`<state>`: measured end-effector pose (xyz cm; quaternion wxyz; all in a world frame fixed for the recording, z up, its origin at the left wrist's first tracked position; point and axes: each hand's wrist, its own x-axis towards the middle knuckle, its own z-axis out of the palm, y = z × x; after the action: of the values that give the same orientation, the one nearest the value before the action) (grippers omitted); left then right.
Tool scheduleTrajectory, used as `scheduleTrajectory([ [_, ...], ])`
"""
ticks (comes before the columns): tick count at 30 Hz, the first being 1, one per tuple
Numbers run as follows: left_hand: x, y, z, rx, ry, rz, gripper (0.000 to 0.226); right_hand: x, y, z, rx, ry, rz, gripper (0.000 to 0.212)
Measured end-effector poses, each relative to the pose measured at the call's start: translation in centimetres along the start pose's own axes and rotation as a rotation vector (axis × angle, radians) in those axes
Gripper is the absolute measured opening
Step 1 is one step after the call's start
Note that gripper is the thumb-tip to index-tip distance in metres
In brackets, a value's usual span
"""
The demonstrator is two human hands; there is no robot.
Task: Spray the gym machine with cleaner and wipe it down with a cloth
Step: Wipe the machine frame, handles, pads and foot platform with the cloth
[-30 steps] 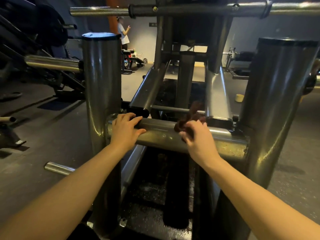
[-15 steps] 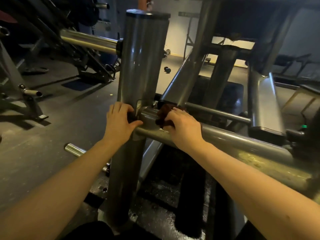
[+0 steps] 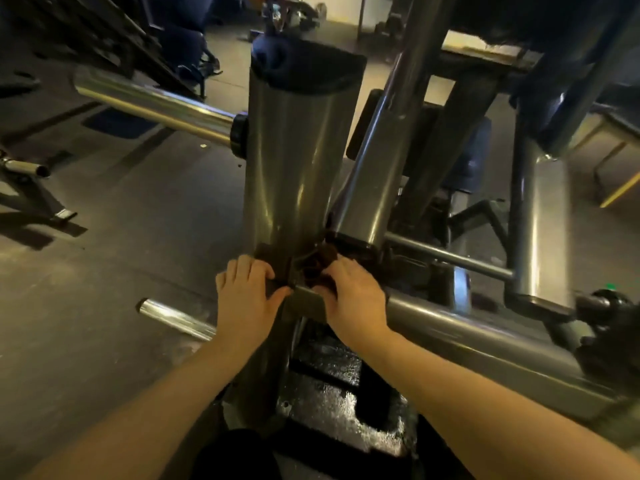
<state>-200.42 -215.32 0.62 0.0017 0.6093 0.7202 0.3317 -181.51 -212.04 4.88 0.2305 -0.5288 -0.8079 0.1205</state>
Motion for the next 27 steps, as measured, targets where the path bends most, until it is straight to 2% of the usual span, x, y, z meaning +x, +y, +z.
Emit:
scheduleTrajectory([
  [3,0.5,1.4,-2.6,0.069,-0.201,-0.023,0.033,0.8,-0.3,-1.7,0.0,-0.195,0.054,0.025],
  [6,1.5,2.8,-6.3,0.146,-0.469,-0.045,0.035,2.7,-1.4,-5.2,0.168,-0.459,0.26,0.027],
  [8,2.6,4.0,-8.9,0.159,-0.564,-0.055,0.034,3.7,-2.6,-7.7,0.325,-0.439,0.386,0.027],
  [12,5.5,6.3,-14.3,0.114,-0.67,-0.13,0.034,4.8,-6.0,-12.9,0.645,-0.24,0.69,0.017],
  [15,8.1,8.1,-18.4,-0.121,-0.766,-0.293,0.036,5.9,-8.9,-17.5,0.892,-0.257,0.938,0.017],
  [17,9.9,9.8,-21.1,-0.282,-0.802,-0.418,0.035,6.8,-11.0,-20.7,1.043,-0.271,1.018,0.022],
  [20,12.6,12.1,-23.8,-0.428,-0.799,-0.495,0.04,8.3,-13.4,-24.4,1.204,-0.298,1.04,0.024],
  [22,14.2,13.6,-24.9,-0.512,-0.768,-0.516,0.044,9.2,-14.4,-26.4,1.284,-0.351,0.975,0.033],
  [25,15.9,15.5,-25.9,-0.694,-0.72,-0.593,0.046,10.5,-14.5,-29.0,1.235,-0.462,0.827,0.047],
  [27,16.8,16.8,-26.4,-0.778,-0.695,-0.626,0.062,11.3,-14.0,-30.1,1.175,-0.525,0.767,0.052],
])
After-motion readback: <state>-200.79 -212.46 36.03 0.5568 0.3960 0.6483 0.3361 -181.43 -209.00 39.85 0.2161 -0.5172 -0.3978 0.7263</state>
